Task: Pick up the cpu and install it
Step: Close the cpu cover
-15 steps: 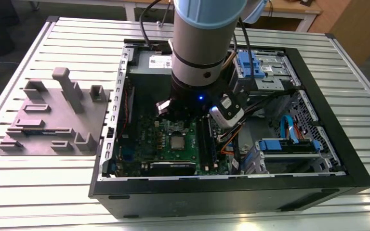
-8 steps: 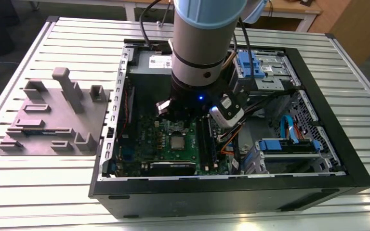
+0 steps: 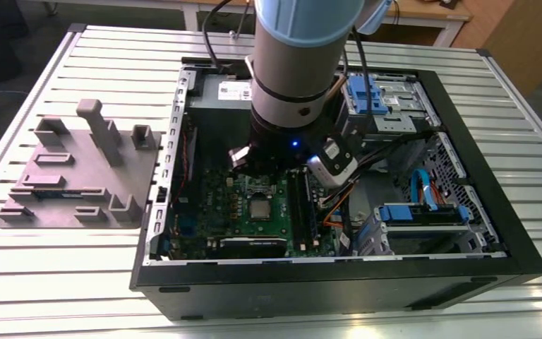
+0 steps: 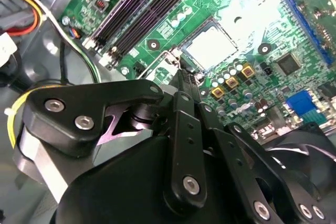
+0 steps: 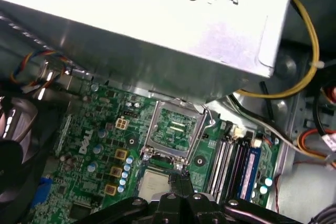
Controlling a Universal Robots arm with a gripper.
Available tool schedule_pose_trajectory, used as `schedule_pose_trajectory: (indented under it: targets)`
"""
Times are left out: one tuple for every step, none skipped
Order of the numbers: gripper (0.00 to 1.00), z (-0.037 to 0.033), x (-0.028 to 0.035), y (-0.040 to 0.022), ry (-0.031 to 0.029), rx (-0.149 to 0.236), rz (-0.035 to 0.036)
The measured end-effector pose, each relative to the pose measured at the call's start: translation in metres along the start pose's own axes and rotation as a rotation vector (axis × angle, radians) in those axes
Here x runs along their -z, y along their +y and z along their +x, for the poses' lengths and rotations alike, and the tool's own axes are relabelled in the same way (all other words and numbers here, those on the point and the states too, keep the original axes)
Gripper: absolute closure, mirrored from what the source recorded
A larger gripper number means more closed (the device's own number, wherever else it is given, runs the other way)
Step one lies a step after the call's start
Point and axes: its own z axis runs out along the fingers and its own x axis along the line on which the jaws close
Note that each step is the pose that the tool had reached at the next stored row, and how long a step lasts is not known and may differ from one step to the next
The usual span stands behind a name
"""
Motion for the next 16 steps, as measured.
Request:
schedule_pose_trajectory:
  targets:
    - [0.90, 0.0000, -0.0002, 0.0000, 0.0018, 0.017, -0.0012]
    - [0.90, 0.0000, -0.0007, -0.0001, 0.0029, 0.031, -0.0035]
    - [0.90, -0.0003, -0.0009, -0.0003, 0.0019, 0.038, -0.0101]
    - [0.90, -0.0009, -0.0010, -0.0005, -0.0022, 0.041, -0.0255]
    - [0.90, -0.0016, -0.0011, -0.0006, -0.0072, 0.043, -0.0429]
    - [0.90, -0.0021, -0.0011, -0.0008, -0.0120, 0.045, -0.0600]
    - [0.90, -0.0028, -0.0010, -0.0010, -0.0170, 0.047, -0.0774]
    - [0.90, -0.0034, -0.0010, -0.0012, -0.0217, 0.049, -0.0947]
    - [0.90, -0.0042, -0.0012, -0.0014, -0.0256, 0.052, -0.1096]
    - [0.90, -0.0050, -0.0021, -0.0017, -0.0260, 0.058, -0.1133]
    - [0.90, -0.0050, -0.0031, -0.0019, -0.0237, 0.071, -0.1141]
    - [0.90, -0.0050, -0.0039, -0.0020, -0.0204, 0.089, -0.1148]
    - [0.90, -0.0049, -0.0048, -0.0021, -0.0172, 0.106, -0.1157]
    - [0.90, -0.0049, -0.0056, -0.0022, -0.0141, 0.124, -0.1165]
    - [0.90, -0.0049, -0.0065, -0.0023, -0.0107, 0.143, -0.1175]
    - [0.90, -0.0049, -0.0072, -0.0024, -0.0077, 0.159, -0.1183]
